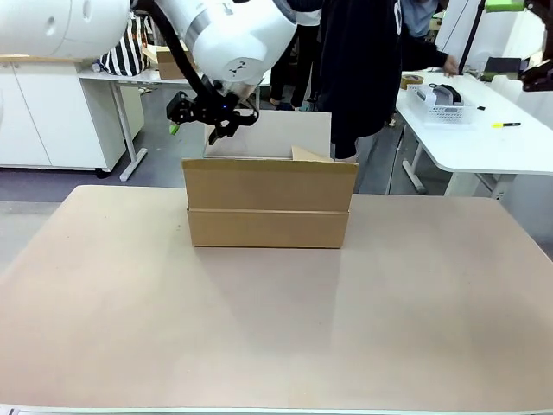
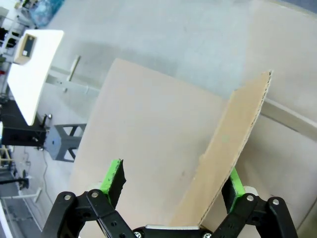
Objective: Pack the gift set into the box.
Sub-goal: Place both hands on the side flaps of the Package Box and spread them outward.
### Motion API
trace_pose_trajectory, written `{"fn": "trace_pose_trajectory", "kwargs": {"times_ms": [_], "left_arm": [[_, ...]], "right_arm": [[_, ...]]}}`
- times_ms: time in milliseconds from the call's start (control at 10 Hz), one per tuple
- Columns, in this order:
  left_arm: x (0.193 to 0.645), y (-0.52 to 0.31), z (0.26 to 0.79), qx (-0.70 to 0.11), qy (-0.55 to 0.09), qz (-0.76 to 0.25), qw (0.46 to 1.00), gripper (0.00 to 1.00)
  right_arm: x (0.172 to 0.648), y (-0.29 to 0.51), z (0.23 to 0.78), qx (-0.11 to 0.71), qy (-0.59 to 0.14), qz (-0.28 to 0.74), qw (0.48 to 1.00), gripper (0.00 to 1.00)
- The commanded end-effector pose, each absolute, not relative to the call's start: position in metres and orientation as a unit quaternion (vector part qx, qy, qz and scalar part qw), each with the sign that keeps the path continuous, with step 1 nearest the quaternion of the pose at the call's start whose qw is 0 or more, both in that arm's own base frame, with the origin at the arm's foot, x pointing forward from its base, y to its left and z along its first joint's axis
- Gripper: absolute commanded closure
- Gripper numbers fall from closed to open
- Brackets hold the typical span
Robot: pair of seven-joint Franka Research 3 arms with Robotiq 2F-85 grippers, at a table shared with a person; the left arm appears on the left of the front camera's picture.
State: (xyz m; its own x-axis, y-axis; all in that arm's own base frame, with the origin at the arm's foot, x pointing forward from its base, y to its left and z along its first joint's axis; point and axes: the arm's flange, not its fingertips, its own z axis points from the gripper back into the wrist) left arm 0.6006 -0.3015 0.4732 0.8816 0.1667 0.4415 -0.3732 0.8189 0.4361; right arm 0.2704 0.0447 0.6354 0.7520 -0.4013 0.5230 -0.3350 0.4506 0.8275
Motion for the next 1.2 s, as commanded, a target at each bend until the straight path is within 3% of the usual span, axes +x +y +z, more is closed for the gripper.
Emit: {"fn": "trace_pose_trajectory", "kwargs": {"times_ms": [0, 400, 1100], "left_arm": [[0.599, -0.270, 0.464, 0.248, -0.164, 0.152, 0.943, 0.00], [0.600, -0.210, 0.477, 0.182, -0.137, 0.178, 0.957, 0.00], [0.619, -0.104, 0.447, -0.056, -0.026, 0.066, 0.996, 0.00]], "right_arm": [[0.276, 0.048, 0.636, 0.527, -0.362, -0.010, 0.769, 0.00], [0.276, 0.048, 0.636, 0.527, -0.362, -0.010, 0.769, 0.00], [0.276, 0.048, 0.636, 0.527, -0.362, -0.010, 0.769, 0.00]]}}
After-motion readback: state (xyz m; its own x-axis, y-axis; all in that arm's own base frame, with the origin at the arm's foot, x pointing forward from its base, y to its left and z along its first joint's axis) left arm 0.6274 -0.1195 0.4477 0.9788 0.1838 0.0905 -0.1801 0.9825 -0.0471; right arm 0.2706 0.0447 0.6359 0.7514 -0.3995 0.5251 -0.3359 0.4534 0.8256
